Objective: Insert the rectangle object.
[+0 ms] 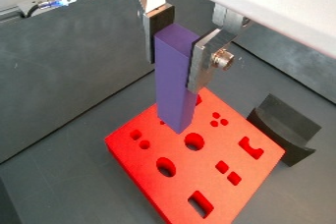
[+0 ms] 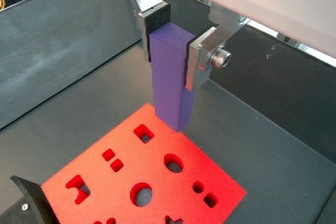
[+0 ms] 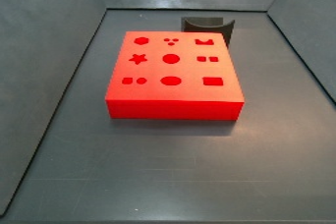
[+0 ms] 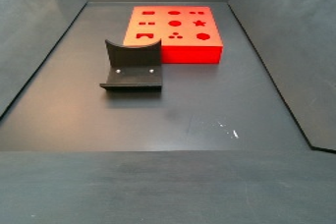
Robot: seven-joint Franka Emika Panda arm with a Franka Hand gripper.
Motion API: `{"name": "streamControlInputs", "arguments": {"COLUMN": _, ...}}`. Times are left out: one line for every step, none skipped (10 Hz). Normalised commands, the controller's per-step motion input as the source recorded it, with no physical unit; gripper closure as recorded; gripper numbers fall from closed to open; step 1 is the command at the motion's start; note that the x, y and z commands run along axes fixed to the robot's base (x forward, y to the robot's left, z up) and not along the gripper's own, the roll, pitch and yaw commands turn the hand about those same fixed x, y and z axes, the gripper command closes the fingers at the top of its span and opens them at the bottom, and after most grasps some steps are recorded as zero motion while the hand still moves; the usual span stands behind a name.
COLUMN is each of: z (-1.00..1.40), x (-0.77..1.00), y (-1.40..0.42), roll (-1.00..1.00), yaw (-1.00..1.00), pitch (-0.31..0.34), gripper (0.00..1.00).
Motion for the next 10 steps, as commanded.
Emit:
{"name": "streamControlInputs", "arguments": {"z": -0.06, "x": 0.00, "y": 0.00, "roll": 0.00, "yaw": 0.00, "pitch": -0.014, "gripper": 1.00}}
{"name": "streamControlInputs", "arguments": {"z": -0.20, "x": 0.27, "y": -0.09, "roll": 0.01, "yaw": 0.00, "pitch": -0.026, "gripper": 1.00}}
{"name": "streamControlInputs", "arguments": {"z": -0.48, "x": 0.70, "y": 0.00, "roll": 0.00, "yaw": 0.00, "pitch": -0.101, "gripper": 1.00}}
{"name": "streamControlInputs", "arguments": {"z": -0.62, "x": 0.91, "y": 0.00, "roll": 0.00, "yaw": -0.05, "pitch": -0.074, "gripper": 1.00}}
{"name": "streamControlInputs", "arguments": {"z": -0.65, "x": 0.85, "y": 0.08, "roll": 0.00, "yaw": -0.11, "pitch": -0.030, "gripper": 1.00}}
{"name": "streamControlInputs", "arguments": {"z": -0.69, "x": 0.80, "y": 0.15, "roll": 0.00, "yaw": -0.10, "pitch": 0.000, "gripper": 1.00}}
{"name": "streamControlInputs", "arguments": {"z": -0.66, "x": 0.70, "y": 0.15, "roll": 0.01, "yaw": -0.09, "pitch": -0.003, "gripper": 1.00}}
{"name": "streamControlInputs", "arguments": {"z": -0.61, "x": 0.68, "y": 0.11, "roll": 0.02, "yaw": -0.07, "pitch": -0.024, "gripper": 1.00}}
{"name": "streamControlInputs", "arguments": {"z": -0.55, "x": 0.64, "y": 0.02, "roll": 0.02, "yaw": -0.03, "pitch": -0.049, "gripper": 1.00}}
{"name": "streamControlInputs", "arguments": {"z": -0.43, "x": 0.51, "y": 0.00, "roll": 0.00, "yaw": -0.03, "pitch": -0.059, "gripper": 1.00}}
